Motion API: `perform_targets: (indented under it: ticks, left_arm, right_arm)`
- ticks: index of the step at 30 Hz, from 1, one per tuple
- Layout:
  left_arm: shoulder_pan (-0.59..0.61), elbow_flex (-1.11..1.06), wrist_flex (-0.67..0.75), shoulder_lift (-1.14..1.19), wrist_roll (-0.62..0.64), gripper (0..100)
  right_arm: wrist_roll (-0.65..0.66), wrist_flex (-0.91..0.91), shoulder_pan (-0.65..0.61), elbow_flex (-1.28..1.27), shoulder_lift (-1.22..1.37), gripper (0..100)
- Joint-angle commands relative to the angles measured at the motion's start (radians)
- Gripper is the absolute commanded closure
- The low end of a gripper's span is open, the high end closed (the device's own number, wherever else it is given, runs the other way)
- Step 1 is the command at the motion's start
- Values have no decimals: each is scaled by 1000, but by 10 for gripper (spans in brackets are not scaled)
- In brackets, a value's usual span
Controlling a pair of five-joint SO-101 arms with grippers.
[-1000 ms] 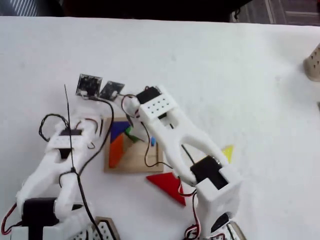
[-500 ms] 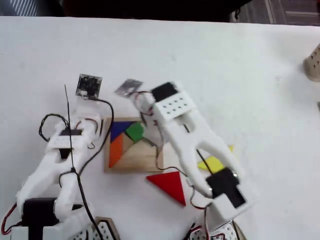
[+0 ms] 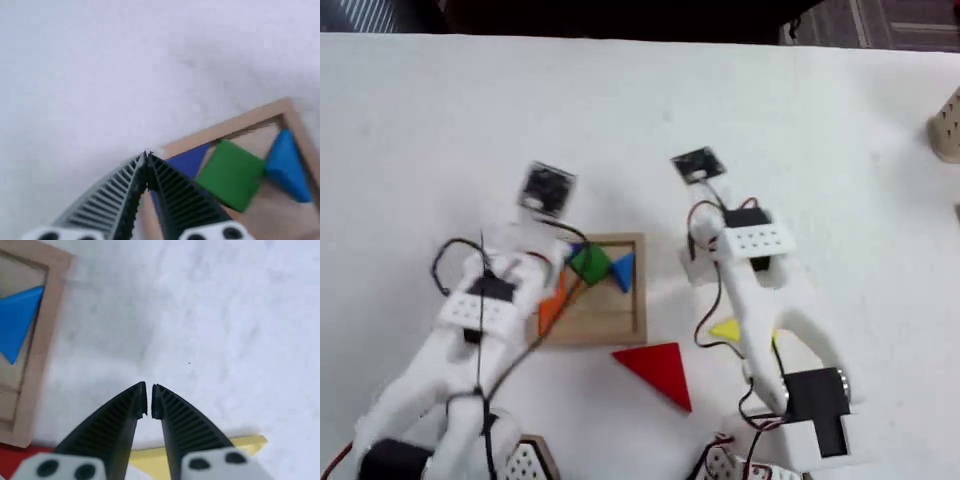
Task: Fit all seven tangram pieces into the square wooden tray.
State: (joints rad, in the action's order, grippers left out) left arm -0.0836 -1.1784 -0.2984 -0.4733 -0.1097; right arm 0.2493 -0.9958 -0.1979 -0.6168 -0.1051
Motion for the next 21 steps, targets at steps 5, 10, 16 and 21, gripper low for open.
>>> perform_targets:
  ticks: [5,10,16,21]
  left_arm:
    - [-360,11,-31,-77,101,978]
    - [-318,137,-25,188,100,978]
    - [-297,216,-97,289,100,978]
    - [-283,212,-123,285,100,978]
  right_arm:
    - [-11,16,50,6,-47,981]
    - [-11,16,47,6,-50,981]
    - [-5,16,47,8,-50,981]
    - [-3,16,44,8,-50,981]
